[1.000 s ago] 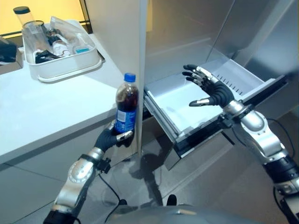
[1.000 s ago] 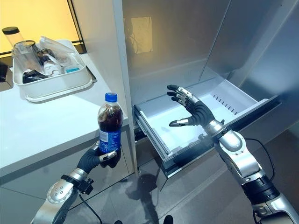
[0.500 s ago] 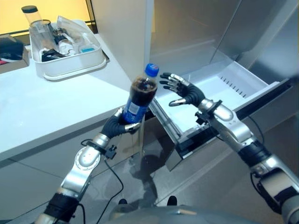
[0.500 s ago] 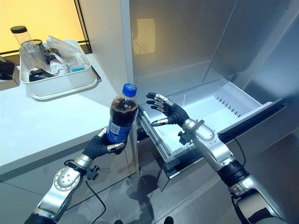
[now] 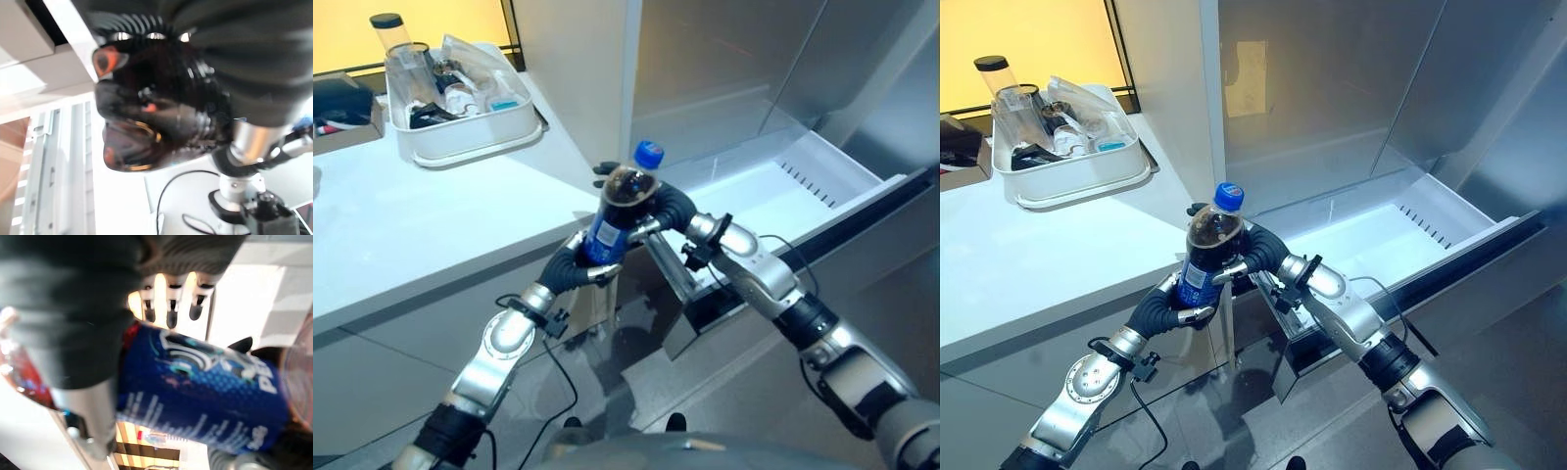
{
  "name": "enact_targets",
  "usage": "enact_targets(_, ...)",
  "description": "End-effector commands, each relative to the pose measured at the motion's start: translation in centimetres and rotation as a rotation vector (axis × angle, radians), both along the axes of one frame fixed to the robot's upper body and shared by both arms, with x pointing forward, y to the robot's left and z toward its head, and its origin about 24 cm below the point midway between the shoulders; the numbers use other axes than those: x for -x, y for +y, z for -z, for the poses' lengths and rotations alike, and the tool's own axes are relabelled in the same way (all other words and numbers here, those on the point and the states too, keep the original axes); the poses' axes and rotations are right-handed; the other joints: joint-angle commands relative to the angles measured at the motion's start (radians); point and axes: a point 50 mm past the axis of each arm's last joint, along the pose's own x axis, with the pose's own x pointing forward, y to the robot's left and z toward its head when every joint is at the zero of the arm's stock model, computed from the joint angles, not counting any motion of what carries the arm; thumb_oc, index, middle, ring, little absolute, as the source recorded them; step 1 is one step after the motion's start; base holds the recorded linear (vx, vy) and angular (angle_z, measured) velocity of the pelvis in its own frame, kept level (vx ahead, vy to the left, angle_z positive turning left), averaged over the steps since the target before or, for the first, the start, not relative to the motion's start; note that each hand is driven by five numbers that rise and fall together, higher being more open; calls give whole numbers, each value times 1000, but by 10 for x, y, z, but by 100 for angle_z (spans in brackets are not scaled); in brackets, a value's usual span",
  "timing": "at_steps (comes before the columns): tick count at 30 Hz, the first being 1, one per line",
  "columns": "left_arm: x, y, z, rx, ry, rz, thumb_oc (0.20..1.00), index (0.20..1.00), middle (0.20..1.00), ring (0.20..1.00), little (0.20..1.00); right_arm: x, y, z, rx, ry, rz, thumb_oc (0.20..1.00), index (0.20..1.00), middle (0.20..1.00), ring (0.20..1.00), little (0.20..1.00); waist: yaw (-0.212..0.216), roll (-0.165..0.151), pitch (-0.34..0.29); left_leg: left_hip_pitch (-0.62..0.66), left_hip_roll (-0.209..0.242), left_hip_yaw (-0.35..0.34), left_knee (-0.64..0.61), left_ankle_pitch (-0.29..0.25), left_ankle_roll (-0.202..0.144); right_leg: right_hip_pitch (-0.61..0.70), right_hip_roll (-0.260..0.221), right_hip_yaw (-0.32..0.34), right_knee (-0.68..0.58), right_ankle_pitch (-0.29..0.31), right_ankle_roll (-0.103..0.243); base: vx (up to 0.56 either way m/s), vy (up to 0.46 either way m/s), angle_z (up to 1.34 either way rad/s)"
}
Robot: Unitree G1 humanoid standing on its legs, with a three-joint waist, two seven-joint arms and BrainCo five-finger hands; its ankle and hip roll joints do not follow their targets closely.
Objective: Take the drinks into the refrigerator
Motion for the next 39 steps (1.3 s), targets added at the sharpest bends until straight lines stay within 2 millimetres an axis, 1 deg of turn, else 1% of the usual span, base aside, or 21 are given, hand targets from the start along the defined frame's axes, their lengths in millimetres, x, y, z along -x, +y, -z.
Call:
enact_targets(1,-10,-38,-59,111,-308,181,200,200,200,200,200,-7,24,-24,-62,-72,-24,1000,1000,1000,1000,1000,12,-3,-39,-15,-43,-51,0,-72,37,40,-18,-71,29,-28,46,0,0,0)
enact_targets(4,-12,-44,-59,125,-303,197,200,200,200,200,200,-12,31,-15,-70,-26,-1,1000,1000,1000,1000,1000,17,-2,-39,-14,-41,-51,0,-73,37,43,-18,-73,28,-29,46,0,0,0)
enact_targets(5,-12,-44,-59,125,-303,197,200,200,200,200,200,-12,31,-15,-70,-27,-1,1000,1000,1000,1000,1000,17,-3,-39,-14,-41,-51,0,-73,37,43,-18,-73,28,-29,45,0,0,0)
enact_targets(6,-14,-49,-58,140,-283,216,200,200,200,200,200,-14,39,-13,-75,-7,2,1000,1000,1000,1000,1000,19,-2,-39,-13,-40,-51,0,-73,36,44,-18,-72,28,-29,45,0,0,0)
enact_targets(8,-14,-51,-54,164,-249,229,200,200,200,200,200,-16,45,-15,-83,-8,7,1000,1000,1000,1000,1000,20,-3,-39,-13,-39,-50,0,-73,36,45,-18,-71,26,-29,45,0,0,0)
enact_targets(9,-15,-52,-51,177,-227,231,200,200,200,200,200,-17,47,-17,-85,-10,18,580,580,580,580,580,20,-2,-40,-12,-39,-51,0,-73,37,45,-17,-70,25,-29,44,0,0,0)
enact_targets(10,-15,-52,-51,177,-227,232,200,200,200,200,200,-17,47,-17,-85,-11,18,200,200,200,200,200,20,-2,-39,-12,-39,-51,0,-73,37,45,-17,-70,25,-29,44,0,0,0)
enact_targets(12,-14,-53,-50,214,-205,231,200,200,200,200,200,-17,49,-21,-114,-22,45,200,200,200,200,200,22,-1,-40,-11,-40,-49,0,-74,38,46,-16,-69,25,-30,43,0,0,0)
enact_targets(17,-14,-53,-49,232,-199,217,200,200,200,200,200,-17,46,-18,-142,-4,81,200,200,200,200,200,22,0,-40,-10,-40,-50,0,-75,39,46,-17,-69,24,-30,44,0,0,0)
enact_targets(18,-14,-52,-49,240,-197,204,200,200,200,200,200,-18,41,-16,-157,5,108,200,200,200,200,200,21,0,-41,-10,-41,-52,0,-75,40,47,-16,-69,24,-31,44,0,0,0)
enact_targets(24,-16,-49,-46,256,-181,175,200,200,200,200,200,-19,34,-12,-161,10,148,200,200,200,200,200,20,-2,-42,-10,-42,-52,0,-74,40,49,-17,-72,23,-30,44,0,0,0)
enact_targets(25,-16,-48,-43,262,-168,167,200,200,200,200,200,-20,29,-9,-159,16,169,200,200,200,200,200,19,-2,-42,-10,-42,-52,0,-73,41,50,-17,-72,22,-29,44,0,0,0)
enact_targets(27,-16,-47,-39,276,-146,156,200,200,200,200,200,-20,25,-8,-163,18,179,200,200,200,200,200,20,-3,-42,-12,-42,-53,0,-72,41,49,-17,-70,20,-28,44,-18,-2,0)
enact_targets(29,-16,-44,-35,293,-123,136,1000,1000,1000,1000,1000,-20,20,-6,-166,21,198,200,200,200,200,200,20,-4,-41,-14,-41,-54,0,-70,41,47,-18,-70,19,-26,45,0,0,0)
enact_targets(30,-16,-44,-35,293,-123,136,1000,1000,1000,1000,1000,-20,20,-6,-166,21,198,200,200,200,200,200,21,-4,-41,-14,-41,-54,0,-70,41,47,-18,-70,19,-26,45,0,0,0)
enact_targets(33,-15,-36,-22,339,-54,76,1000,1000,1000,1000,1000,-20,2,-6,-183,6,266,200,200,200,200,200,22,-6,-38,-19,-42,-55,0,-67,43,43,-19,-69,18,-23,46,-41,0,2)
enact_targets(36,-11,-26,-4,381,32,5,1000,1000,1000,1000,1000,-16,-21,-5,-215,-15,358,200,200,200,200,200,21,-8,-37,-22,-43,-57,0,-66,46,42,-20,-69,18,-20,47,-11,-2,0)
enact_targets(37,-11,-26,-4,381,32,5,1000,1000,1000,1000,1000,-16,-21,-5,-215,-15,358,200,200,200,200,200,21,-8,-37,-22,-43,-57,0,-66,46,42,-20,-69,18,-20,47,0,0,0)
enact_targets(38,-6,-18,5,385,74,-35,1000,1000,1000,1000,1000,-11,-38,-9,-233,-56,418,200,200,200,200,200,20,-9,-33,-25,-44,-59,0,-65,47,40,-20,-71,19,-19,47,-16,-7,4)
enact_targets(39,-3,-12,7,387,84,-54,1000,1000,1000,1000,1000,-8,-47,-11,-243,-79,451,200,200,200,200,200,20,-11,-31,-27,-45,-60,0,-65,48,39,-20,-72,18,-17,48,-20,-9,5)
